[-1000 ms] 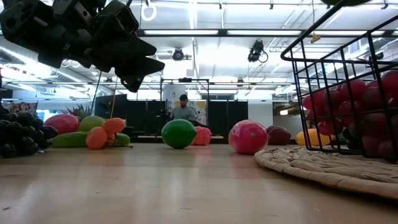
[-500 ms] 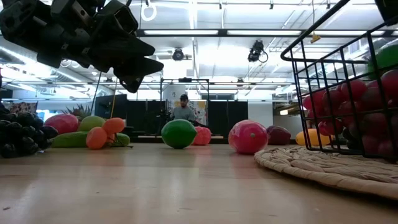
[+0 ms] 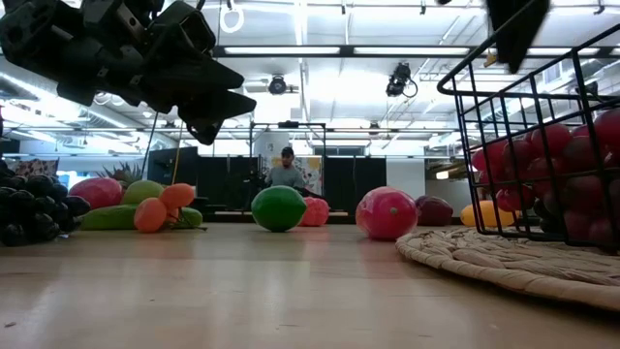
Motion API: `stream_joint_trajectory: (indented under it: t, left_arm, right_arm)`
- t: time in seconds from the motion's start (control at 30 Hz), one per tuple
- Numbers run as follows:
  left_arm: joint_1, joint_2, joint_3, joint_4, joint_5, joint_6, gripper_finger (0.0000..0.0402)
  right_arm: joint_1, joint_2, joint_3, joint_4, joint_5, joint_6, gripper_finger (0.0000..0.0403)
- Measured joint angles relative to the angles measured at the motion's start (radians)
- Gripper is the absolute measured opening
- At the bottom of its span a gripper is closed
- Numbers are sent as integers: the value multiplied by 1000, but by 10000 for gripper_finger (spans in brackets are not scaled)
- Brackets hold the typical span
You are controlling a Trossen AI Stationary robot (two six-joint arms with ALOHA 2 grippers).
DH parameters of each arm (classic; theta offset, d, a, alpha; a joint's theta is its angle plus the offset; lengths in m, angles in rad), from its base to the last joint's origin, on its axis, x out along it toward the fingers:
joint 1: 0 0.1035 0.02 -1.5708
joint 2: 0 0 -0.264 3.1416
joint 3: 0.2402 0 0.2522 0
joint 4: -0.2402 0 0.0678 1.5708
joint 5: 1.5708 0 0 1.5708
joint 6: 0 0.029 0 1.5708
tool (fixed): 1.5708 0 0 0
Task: Build produce basket
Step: Put the orange mango into the black wire basket
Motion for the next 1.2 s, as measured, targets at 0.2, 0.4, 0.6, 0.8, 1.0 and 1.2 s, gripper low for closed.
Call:
stream_joint_trajectory:
  t: [0.2,0.4,0.6,0.8,1.0,1.2]
  left_arm:
    - [0,0,0,0,-8,0,172]
    - [0,0,0,-3,-8,0,172]
    - [0,0,0,-36,-10,0,172]
    - [1,0,0,-55,-24,5,172]
    - [1,0,0,-54,-64,33,172]
    - [6,0,0,-54,-149,45,172]
  right_arm:
    - [-169,0,0,2,98,-140,348]
    - [-339,3,-7,118,109,-310,348]
    - [-469,4,-61,297,54,-449,348]
    - [-545,4,-139,472,-31,-523,348]
    - [-553,12,-189,622,-154,-490,348]
    - [-450,53,-190,603,-182,-382,348]
